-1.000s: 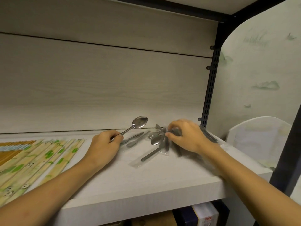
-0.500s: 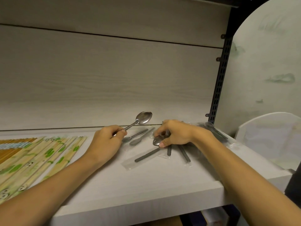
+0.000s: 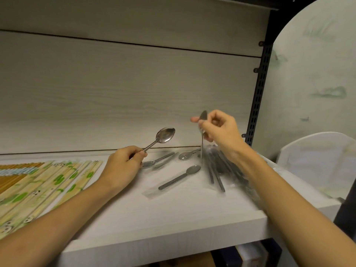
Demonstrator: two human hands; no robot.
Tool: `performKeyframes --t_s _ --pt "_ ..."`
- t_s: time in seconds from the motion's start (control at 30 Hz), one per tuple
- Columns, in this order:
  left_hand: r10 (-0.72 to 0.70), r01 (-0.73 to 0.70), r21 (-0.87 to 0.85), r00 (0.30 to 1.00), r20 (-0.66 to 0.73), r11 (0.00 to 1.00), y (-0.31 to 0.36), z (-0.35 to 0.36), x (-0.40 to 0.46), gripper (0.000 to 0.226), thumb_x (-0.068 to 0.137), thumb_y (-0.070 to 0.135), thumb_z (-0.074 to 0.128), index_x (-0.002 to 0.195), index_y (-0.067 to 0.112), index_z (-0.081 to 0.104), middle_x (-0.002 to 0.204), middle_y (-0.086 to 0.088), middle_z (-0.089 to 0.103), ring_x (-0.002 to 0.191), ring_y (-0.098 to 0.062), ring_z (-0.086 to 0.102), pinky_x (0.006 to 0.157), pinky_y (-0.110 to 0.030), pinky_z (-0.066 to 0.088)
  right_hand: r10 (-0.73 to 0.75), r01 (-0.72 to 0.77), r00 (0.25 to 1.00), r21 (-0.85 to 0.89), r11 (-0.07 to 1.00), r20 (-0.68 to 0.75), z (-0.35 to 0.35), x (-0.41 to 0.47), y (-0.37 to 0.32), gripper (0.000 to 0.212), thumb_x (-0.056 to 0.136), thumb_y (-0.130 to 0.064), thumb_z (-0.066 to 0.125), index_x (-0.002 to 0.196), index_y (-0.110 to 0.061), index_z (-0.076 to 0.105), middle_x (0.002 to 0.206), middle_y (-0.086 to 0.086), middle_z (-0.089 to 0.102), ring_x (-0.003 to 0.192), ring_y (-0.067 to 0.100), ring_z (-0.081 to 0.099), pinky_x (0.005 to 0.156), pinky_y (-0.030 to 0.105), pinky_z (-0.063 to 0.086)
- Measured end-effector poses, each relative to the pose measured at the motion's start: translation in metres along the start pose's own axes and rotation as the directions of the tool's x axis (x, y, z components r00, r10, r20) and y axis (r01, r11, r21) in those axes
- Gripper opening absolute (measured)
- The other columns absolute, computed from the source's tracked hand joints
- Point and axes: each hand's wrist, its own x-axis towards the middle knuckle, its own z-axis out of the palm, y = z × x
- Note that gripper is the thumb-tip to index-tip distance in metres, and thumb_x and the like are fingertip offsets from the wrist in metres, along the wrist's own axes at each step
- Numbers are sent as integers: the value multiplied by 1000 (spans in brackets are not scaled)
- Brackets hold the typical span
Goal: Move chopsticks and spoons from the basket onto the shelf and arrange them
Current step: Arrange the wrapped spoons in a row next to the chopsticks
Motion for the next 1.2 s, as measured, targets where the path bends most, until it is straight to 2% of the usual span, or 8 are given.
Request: performKeyframes --t_s 0.1,0.3,0.47,0.67,0.8,0.9,1.1,1.2 --pt "-9 10 -37 1000 15 999 -3 1 2 19 96 20 53 85 21 68 72 3 66 64 -14 54 61 -27 39 153 -134 987 263 955 -50 -1 1 -4 28 89 2 58 70 -11 42 88 16 72 51 15 49 48 22 43" --pt "-43 84 -303 989 140 949 1 4 -1 19 98 9 49 89 9 65 83 -11 69 65 -21 63 56 -31 49 304 -310 948 480 821 92 4 -4 -5 11 88 1 64 90 -4 54 71 12 68 65 17 68 65 23 59" --pt "-30 114 -382 975 220 917 7 7 -5 19 99 5 46 92 1 63 88 -20 69 64 -23 63 52 -27 50 347 -352 935 301 886 71 9 -7 3 31 89 -1 64 114 -11 49 77 17 69 60 18 65 58 24 58" --pt "5 148 -406 936 353 902 14 6 -10 20 100 9 45 101 1 64 91 -19 71 63 -30 67 47 -29 50 392 -421 907 356 835 153 22 -9 6 11 91 4 59 100 1 53 75 19 71 73 29 73 64 28 61" --pt "-8 174 -384 918 397 907 17 6 -13 21 100 10 44 98 11 66 69 -11 66 38 -21 42 35 -18 27 400 -427 904 344 836 150 24 -9 11 19 90 7 59 99 -4 47 71 16 70 71 30 73 62 30 61" --pt "-67 231 -356 906 417 905 18 5 -10 29 100 12 41 99 18 68 58 0 45 42 -11 22 41 -15 11 387 -440 897 345 829 213 22 -9 11 33 88 10 59 115 -4 46 87 17 68 74 35 72 64 33 61" --pt "45 1 -169 962 271 986 17 6 -14 14 95 13 56 96 17 70 62 8 52 38 0 37 38 -9 26 361 -416 893 188 890 269 27 -12 15 34 86 5 66 116 0 51 84 15 70 66 27 70 65 33 61" --pt "-19 50 -153 980 198 987 11 4 -6 16 95 13 56 95 21 69 53 14 52 39 1 38 44 -20 26 374 -351 896 -135 927 240 26 -14 17 45 80 -16 78 110 -13 45 77 6 64 56 16 60 55 29 51"
